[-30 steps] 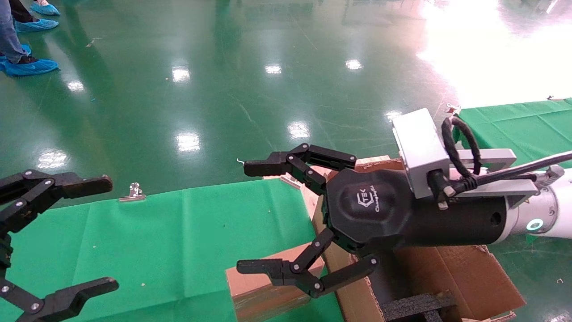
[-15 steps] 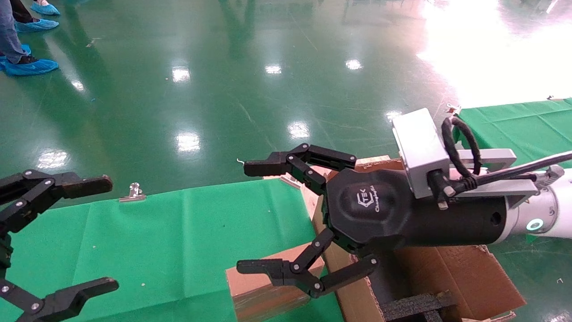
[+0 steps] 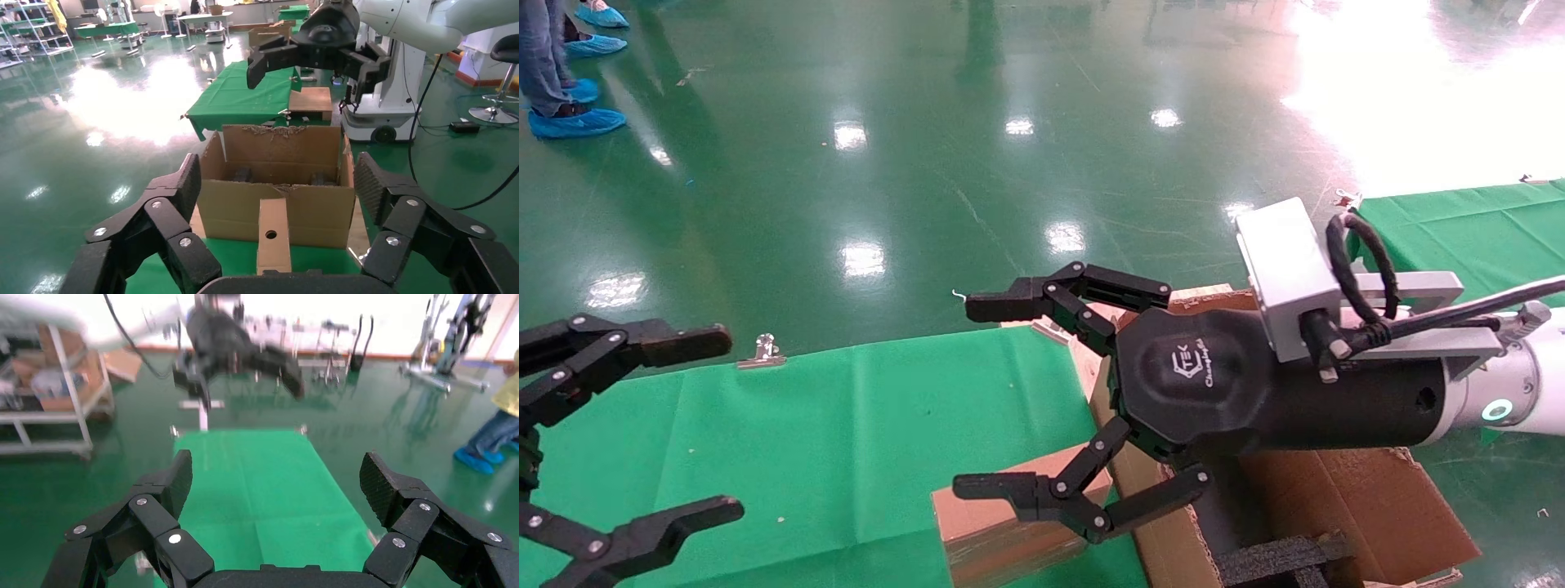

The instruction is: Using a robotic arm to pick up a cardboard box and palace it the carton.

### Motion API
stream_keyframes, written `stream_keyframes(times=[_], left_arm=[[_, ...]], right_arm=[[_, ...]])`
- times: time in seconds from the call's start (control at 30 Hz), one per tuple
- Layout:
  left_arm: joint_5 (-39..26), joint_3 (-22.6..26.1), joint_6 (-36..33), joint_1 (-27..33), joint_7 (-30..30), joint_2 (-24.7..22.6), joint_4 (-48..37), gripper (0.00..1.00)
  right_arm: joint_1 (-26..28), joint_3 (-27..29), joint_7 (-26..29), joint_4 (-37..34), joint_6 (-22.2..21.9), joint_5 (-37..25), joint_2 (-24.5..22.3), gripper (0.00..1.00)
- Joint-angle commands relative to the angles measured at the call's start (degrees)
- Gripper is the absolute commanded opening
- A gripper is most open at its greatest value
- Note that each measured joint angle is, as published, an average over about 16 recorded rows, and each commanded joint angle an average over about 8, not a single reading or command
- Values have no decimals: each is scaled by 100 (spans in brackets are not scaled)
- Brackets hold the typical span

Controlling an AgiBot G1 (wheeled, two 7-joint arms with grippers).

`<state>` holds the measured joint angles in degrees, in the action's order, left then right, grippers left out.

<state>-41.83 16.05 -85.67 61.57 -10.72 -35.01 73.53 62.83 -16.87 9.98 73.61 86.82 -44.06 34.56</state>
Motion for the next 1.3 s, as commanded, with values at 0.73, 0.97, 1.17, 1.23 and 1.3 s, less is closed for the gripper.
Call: stream_keyframes(times=[0.73, 0.97, 1.17, 1.23, 1.3], left_arm=[[6, 10, 2, 4, 6, 3, -4, 0], [8, 13, 3, 5, 7, 4, -4, 0], [10, 16, 4, 5, 9, 5, -4, 0], [10, 17, 5, 5, 9, 6, -4, 0], [11, 17, 5, 6, 9, 6, -4, 0]], right_arm=[[2039, -2400, -795, -895, 403, -2778, 973, 100], [2411, -3074, -1081, -1242, 348, -3114, 1332, 100], [2668, -3482, -1166, -1475, 267, -3578, 1635, 100], [2755, -3597, -1163, -1505, 235, -3771, 1727, 100], [2835, -3695, -1156, -1511, 206, -3949, 1814, 100]])
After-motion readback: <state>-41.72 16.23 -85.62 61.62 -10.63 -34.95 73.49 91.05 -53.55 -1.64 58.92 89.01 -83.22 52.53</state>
